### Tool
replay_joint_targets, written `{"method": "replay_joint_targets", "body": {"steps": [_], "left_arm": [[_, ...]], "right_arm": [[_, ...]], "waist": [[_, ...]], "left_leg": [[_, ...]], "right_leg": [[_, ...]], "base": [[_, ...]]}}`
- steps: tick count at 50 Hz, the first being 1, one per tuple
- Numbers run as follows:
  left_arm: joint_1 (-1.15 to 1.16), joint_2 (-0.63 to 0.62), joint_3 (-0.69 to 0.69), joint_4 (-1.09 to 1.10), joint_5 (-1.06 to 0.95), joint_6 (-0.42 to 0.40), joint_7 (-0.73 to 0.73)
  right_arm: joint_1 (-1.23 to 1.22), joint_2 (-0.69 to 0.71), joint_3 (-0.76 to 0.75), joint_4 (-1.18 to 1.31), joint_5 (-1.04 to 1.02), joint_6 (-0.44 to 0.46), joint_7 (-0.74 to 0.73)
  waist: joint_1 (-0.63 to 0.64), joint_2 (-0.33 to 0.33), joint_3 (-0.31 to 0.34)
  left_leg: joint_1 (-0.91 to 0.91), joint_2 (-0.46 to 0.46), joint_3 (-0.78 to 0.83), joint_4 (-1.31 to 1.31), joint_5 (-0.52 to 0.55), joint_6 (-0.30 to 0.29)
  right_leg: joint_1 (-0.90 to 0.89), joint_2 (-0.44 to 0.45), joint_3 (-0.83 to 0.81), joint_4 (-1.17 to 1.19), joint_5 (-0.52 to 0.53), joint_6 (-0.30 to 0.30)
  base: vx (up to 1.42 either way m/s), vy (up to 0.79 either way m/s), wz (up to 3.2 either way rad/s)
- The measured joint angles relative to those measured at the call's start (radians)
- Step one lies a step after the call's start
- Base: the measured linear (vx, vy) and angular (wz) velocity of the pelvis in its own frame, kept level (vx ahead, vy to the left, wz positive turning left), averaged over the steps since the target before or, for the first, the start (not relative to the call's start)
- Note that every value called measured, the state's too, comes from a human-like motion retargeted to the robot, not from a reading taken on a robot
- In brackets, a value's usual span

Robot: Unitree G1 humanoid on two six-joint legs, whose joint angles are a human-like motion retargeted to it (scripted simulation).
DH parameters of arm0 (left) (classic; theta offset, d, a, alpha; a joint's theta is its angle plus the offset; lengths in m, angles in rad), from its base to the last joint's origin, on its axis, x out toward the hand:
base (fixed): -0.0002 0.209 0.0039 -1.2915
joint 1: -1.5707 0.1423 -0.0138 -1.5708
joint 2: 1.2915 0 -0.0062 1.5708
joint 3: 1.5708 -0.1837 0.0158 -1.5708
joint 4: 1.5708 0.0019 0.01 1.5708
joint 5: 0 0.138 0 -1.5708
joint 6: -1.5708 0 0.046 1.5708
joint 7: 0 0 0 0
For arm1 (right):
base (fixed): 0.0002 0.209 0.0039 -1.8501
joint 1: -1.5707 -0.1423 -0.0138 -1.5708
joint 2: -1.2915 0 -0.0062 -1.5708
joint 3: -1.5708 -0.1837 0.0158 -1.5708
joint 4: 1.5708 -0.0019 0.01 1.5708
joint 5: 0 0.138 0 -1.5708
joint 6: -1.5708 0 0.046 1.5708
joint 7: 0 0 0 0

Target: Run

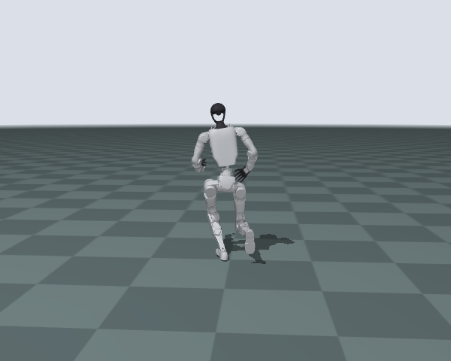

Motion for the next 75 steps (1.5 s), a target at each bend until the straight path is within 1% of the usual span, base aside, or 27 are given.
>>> {"method": "replay_joint_targets", "body": {"steps": [2,7,10,13,17,19,21,25,28,31,35,38,40,43,45,48,52,53,55,58,61,63,65,67,69,70,75], "left_arm": [[-0.084,-0.012,-0.017,-0.048,-0.007,-0.012,0.018],[-0.013,-0.065,-0.005,-0.055,-0.046,-0.018,-0.089],[0.069,-0.076,-0.018,0.013,-0.043,0.004,-0.154],[0.181,-0.074,-0.014,0.097,-0.020,0.045,-0.183],[0.335,-0.062,-0.001,0.255,0.068,0.111,-0.159],[0.396,-0.073,0.010,0.343,0.114,0.133,-0.156],[0.433,-0.086,0.024,0.387,0.135,0.133,-0.182],[0.412,-0.088,0.000,0.358,0.102,0.111,-0.260],[0.301,-0.078,-0.029,0.293,0.066,0.090,-0.248],[0.195,-0.052,-0.042,0.209,0.050,0.064,-0.210],[0.069,0.002,-0.045,0.128,0.073,0.047,-0.130],[0.049,-0.021,-0.049,0.232,0.093,0.058,-0.077],[0.085,-0.061,-0.062,0.353,0.091,0.072,-0.093],[0.164,-0.112,-0.087,0.489,0.059,0.096,-0.163],[0.207,-0.126,-0.092,0.533,0.037,0.103,-0.201],[0.258,-0.125,-0.089,0.546,0.041,0.104,-0.225],[0.330,-0.119,-0.068,0.528,0.055,0.115,-0.258],[0.349,-0.119,-0.060,0.524,0.056,0.116,-0.261],[0.383,-0.118,-0.043,0.512,0.060,0.117,-0.255],[0.377,-0.110,-0.019,0.489,0.059,0.113,-0.186],[0.297,-0.137,0.002,0.522,0.045,0.118,-0.102],[0.229,-0.166,-0.006,0.565,0.018,0.130,-0.112],[0.185,-0.187,-0.026,0.602,-0.012,0.149,-0.159],[0.154,-0.201,-0.042,0.637,-0.049,0.163,-0.226],[0.126,-0.192,-0.054,0.644,-0.079,0.168,-0.269],[0.114,-0.183,-0.062,0.640,-0.088,0.168,-0.283],[0.110,-0.128,-0.096,0.579,-0.071,0.169,-0.339]], "right_arm": [[0.072,-0.004,-0.045,0.120,0.024,0.008,0.021],[0.194,0.007,-0.109,0.277,0.092,0.040,0.097],[0.205,0.021,-0.137,0.281,0.113,0.042,0.088],[0.152,0.022,-0.144,0.226,0.114,0.015,0.032],[-0.050,-0.014,-0.119,0.085,0.041,-0.028,-0.053],[-0.172,-0.029,-0.103,-0.002,0.014,-0.041,-0.092],[-0.220,-0.030,-0.085,-0.066,0.026,-0.042,-0.101],[-0.091,-0.006,-0.055,-0.023,0.096,-0.014,-0.026],[0.028,0.001,-0.057,0.086,0.122,0.011,0.032],[0.118,0.000,-0.066,0.171,0.130,0.034,0.060],[0.129,-0.009,-0.086,0.243,0.086,0.042,0.052],[0.045,0.027,-0.097,0.286,0.064,0.015,-0.011],[-0.002,0.057,-0.076,0.298,0.076,0.004,-0.050],[-0.025,0.083,-0.021,0.277,0.110,0.021,-0.065],[-0.035,0.083,0.016,0.246,0.137,0.031,-0.052],[-0.048,0.073,0.031,0.186,0.178,0.017,-0.030],[-0.058,0.053,-0.003,0.068,0.218,-0.018,-0.029],[-0.061,0.052,-0.013,0.042,0.225,-0.030,-0.032],[-0.065,0.052,-0.033,-0.008,0.226,-0.053,-0.038],[-0.106,0.034,-0.076,-0.065,0.161,-0.061,-0.065],[-0.107,0.062,-0.098,0.000,0.110,-0.035,-0.108],[-0.057,0.081,-0.101,0.103,0.157,-0.013,-0.084],[0.029,0.102,-0.099,0.207,0.220,0.028,-0.028],[0.115,0.110,-0.099,0.292,0.285,0.083,0.043],[0.180,0.102,-0.099,0.348,0.322,0.124,0.107],[0.207,0.096,-0.102,0.370,0.334,0.137,0.132],[0.287,0.078,-0.164,0.392,0.388,0.156,0.176]], "waist": [[-0.004,0.041,-0.006],[-0.037,0.106,-0.083],[0.009,0.141,-0.106],[0.060,0.156,-0.102],[0.113,0.170,-0.031],[0.122,0.177,0.015],[0.121,0.173,0.027],[0.103,0.148,-0.044],[0.069,0.151,-0.079],[0.031,0.159,-0.083],[-0.011,0.141,-0.020],[-0.049,0.092,0.022],[-0.024,0.110,0.038],[-0.001,0.111,-0.013],[0.021,0.114,-0.051],[0.063,0.122,-0.082],[0.103,0.139,-0.108],[0.107,0.142,-0.107],[0.111,0.149,-0.099],[0.083,0.150,-0.035],[0.001,0.139,-0.082],[-0.013,0.142,-0.016],[0.024,0.190,0.017],[0.027,0.209,-0.044],[0.026,0.216,-0.101],[0.027,0.218,-0.119],[0.053,0.220,-0.132]], "left_leg": [[0.091,0.012,-0.025,-0.128,0.067,-0.062],[0.312,0.040,-0.040,-0.509,0.492,-0.279],[0.321,0.119,-0.038,-0.439,0.571,-0.314],[0.315,0.220,-0.025,-0.208,0.470,-0.257],[0.294,0.347,-0.044,0.172,0.177,-0.136],[0.270,0.393,-0.042,0.255,0.109,-0.097],[0.249,0.395,-0.023,0.208,0.150,-0.103],[0.232,0.313,0.039,-0.085,0.364,-0.200],[0.236,0.243,0.040,-0.231,0.428,-0.244],[0.240,0.230,0.021,-0.222,0.344,-0.238],[0.219,0.252,0.013,-0.044,-0.008,-0.146],[0.196,0.245,0.021,-0.014,-0.008,-0.108],[0.258,0.297,0.021,-0.019,0.054,-0.148],[0.264,0.308,0.027,-0.157,0.357,-0.215],[0.238,0.296,0.022,-0.228,0.507,-0.258],[0.195,0.258,-0.019,-0.271,0.575,-0.289],[0.168,0.229,-0.074,-0.284,0.566,-0.286],[0.161,0.225,-0.088,-0.255,0.530,-0.276],[0.143,0.221,-0.116,-0.148,0.375,-0.236],[0.091,0.209,-0.128,0.045,0.019,-0.136],[-0.088,0.185,-0.110,0.049,-0.008,-0.080],[0.044,0.171,-0.106,0.004,-0.008,-0.104],[0.206,0.215,-0.113,-0.095,0.103,-0.206],[0.248,0.199,-0.108,-0.320,0.372,-0.287],[0.244,0.177,-0.092,-0.451,0.565,-0.336],[0.238,0.166,-0.082,-0.480,0.616,-0.349],[0.207,0.126,-0.058,-0.392,0.600,-0.338]], "right_leg": [[-0.089,0.015,-0.006,-0.020,-0.033,-0.037],[-0.177,0.004,-0.090,-0.484,-0.054,-0.086],[-0.176,0.075,-0.123,-0.776,-0.036,-0.091],[-0.164,0.146,-0.116,-0.836,-0.092,-0.130],[-0.168,0.231,-0.086,-0.642,-0.420,-0.269],[-0.145,0.267,-0.069,-0.608,-0.479,-0.290],[-0.091,0.281,-0.044,-0.675,-0.405,-0.262],[-0.057,0.234,-0.034,-0.830,-0.014,-0.110],[-0.102,0.188,-0.054,-0.813,0.024,-0.091],[-0.143,0.168,-0.057,-0.737,-0.084,-0.127],[-0.203,0.133,-0.083,-0.528,-0.436,-0.223],[-0.223,0.095,-0.098,-0.476,-0.489,-0.253],[-0.145,0.159,-0.108,-0.564,-0.388,-0.236],[-0.103,0.198,-0.093,-0.759,-0.029,-0.112],[-0.117,0.200,-0.097,-0.830,0.135,-0.053],[-0.135,0.196,-0.099,-0.863,0.184,-0.037],[-0.119,0.193,-0.083,-0.900,0.209,-0.043],[-0.118,0.199,-0.070,-0.882,0.196,-0.046],[-0.122,0.216,-0.044,-0.804,0.052,-0.086],[-0.167,0.207,-0.032,-0.585,-0.439,-0.228],[-0.350,0.172,-0.029,-0.532,-0.489,-0.263],[-0.230,0.162,-0.029,-0.531,-0.489,-0.242],[-0.079,0.233,-0.025,-0.673,-0.342,-0.190],[-0.047,0.204,-0.043,-0.870,-0.079,-0.094],[-0.066,0.155,-0.073,-0.959,0.075,-0.031],[-0.080,0.131,-0.088,-0.967,0.108,-0.017],[-0.102,0.015,-0.151,-0.838,0.058,-0.032]], "base": [[0.10,0.04,-0.44],[0.13,-0.04,-0.03],[0.06,-0.07,-0.44],[-0.02,-0.07,-0.58],[-0.03,-0.06,-0.44],[0.01,-0.03,-0.25],[0.00,0.00,0.00],[0.01,0.01,0.00],[-0.02,0.01,0.28],[-0.08,-0.02,0.14],[-0.13,-0.05,0.17],[-0.12,-0.05,0.30],[0.06,-0.03,-0.64],[-0.01,-0.04,-0.48],[-0.04,-0.04,-0.45],[-0.06,-0.02,-0.47],[-0.07,-0.02,-0.46],[-0.11,-0.03,-0.40],[-0.12,-0.03,-0.33],[-0.19,-0.05,0.34],[-0.27,-0.03,0.82],[0.08,0.02,0.03],[0.18,0.05,-0.86],[0.02,0.03,-0.42],[-0.03,0.02,0.01],[-0.12,0.04,-0.05],[-0.15,0.03,-0.29]]}}
